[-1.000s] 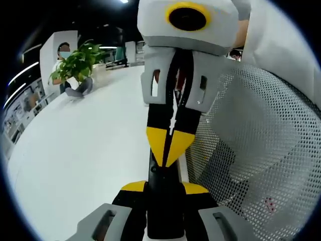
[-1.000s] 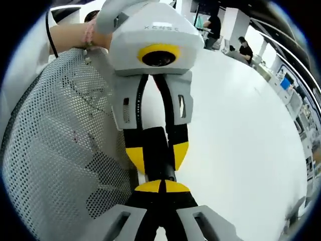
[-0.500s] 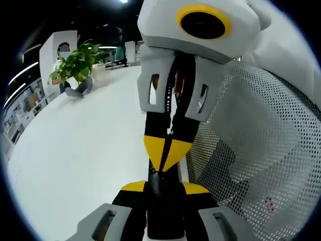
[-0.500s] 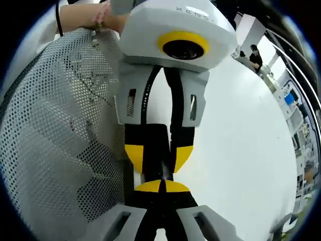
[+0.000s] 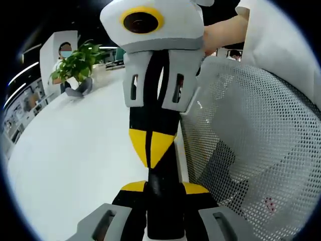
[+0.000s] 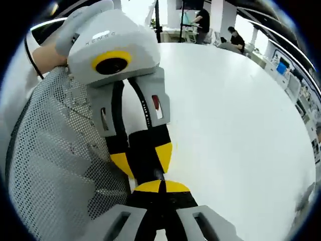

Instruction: Press the specified remote control buttons in sequence, fully releasing each button before pressing the next.

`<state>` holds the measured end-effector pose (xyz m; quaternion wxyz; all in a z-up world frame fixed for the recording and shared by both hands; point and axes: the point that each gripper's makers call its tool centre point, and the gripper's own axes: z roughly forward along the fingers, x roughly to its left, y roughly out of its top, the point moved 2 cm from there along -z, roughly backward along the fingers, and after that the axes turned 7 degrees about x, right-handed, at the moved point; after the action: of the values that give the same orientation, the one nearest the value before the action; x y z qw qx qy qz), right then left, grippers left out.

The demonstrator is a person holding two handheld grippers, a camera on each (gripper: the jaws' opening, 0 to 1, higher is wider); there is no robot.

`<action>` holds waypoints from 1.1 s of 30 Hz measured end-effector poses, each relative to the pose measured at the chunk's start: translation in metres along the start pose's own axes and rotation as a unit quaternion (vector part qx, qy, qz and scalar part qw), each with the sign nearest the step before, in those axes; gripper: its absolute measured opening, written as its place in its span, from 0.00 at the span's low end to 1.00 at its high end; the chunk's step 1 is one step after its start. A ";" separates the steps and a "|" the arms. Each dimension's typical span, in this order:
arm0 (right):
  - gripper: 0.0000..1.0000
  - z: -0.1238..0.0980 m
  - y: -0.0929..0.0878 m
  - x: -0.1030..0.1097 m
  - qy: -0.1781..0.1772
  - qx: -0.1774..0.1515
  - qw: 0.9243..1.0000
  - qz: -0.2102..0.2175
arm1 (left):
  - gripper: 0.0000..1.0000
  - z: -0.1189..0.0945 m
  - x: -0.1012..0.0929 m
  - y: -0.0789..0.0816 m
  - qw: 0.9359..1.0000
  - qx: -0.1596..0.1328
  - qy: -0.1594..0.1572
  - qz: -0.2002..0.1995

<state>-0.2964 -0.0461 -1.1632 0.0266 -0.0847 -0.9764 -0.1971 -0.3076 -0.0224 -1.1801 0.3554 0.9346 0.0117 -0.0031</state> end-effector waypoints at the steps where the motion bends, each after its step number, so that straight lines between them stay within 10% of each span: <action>1: 0.00 0.002 -0.001 0.001 0.001 0.008 1.000 -0.007 | 0.25 0.000 0.000 0.000 1.000 0.000 0.000 0.000; 20: 0.00 0.007 0.000 -0.005 0.055 0.080 0.994 0.043 | 0.26 0.001 0.001 0.000 1.000 0.002 0.000 -0.001; 33: 0.00 0.002 0.007 0.013 0.033 -0.043 0.998 0.032 | 0.25 0.000 0.001 0.000 1.000 -0.001 0.000 -0.007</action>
<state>-0.3078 -0.0371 -1.1611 0.0613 -0.1100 -0.9624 -0.2408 -0.3062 -0.0231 -1.1802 0.3564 0.9342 0.0183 -0.0056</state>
